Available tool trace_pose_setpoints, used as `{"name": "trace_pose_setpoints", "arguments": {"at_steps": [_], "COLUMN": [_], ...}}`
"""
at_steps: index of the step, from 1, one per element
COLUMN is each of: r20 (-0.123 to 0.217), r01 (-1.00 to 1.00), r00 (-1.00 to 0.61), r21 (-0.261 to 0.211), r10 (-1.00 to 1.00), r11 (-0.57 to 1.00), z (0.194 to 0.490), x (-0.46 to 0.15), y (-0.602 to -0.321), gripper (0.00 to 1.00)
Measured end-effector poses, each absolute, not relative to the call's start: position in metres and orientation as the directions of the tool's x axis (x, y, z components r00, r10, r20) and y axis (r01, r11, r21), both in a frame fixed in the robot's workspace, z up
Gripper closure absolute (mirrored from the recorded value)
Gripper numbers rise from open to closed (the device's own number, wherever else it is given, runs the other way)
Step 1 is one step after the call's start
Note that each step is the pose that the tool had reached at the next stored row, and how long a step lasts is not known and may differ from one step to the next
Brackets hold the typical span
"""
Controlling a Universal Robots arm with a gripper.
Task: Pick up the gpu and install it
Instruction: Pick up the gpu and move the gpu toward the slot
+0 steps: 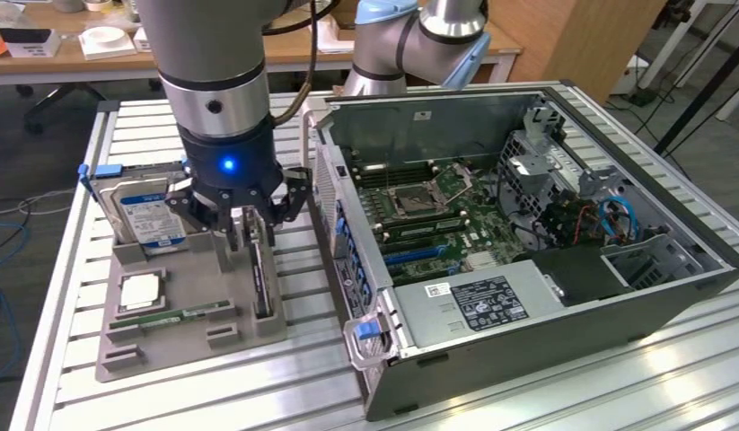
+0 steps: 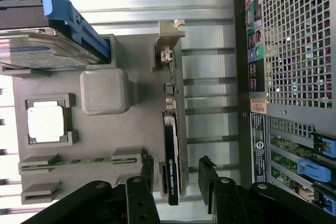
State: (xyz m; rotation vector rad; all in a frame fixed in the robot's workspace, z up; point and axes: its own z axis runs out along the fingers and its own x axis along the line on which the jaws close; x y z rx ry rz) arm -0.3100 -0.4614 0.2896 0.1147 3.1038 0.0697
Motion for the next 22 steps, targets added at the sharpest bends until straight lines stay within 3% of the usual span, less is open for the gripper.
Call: {"name": "trace_pose_setpoints", "arguments": {"at_steps": [22], "r20": [-0.035], "r01": [0.070], "r00": [-0.997], "r21": [0.046], "r10": [0.072], "r11": [0.996], "z": [0.264], "x": [-0.310], "y": [-0.462], "gripper": [0.53]}}
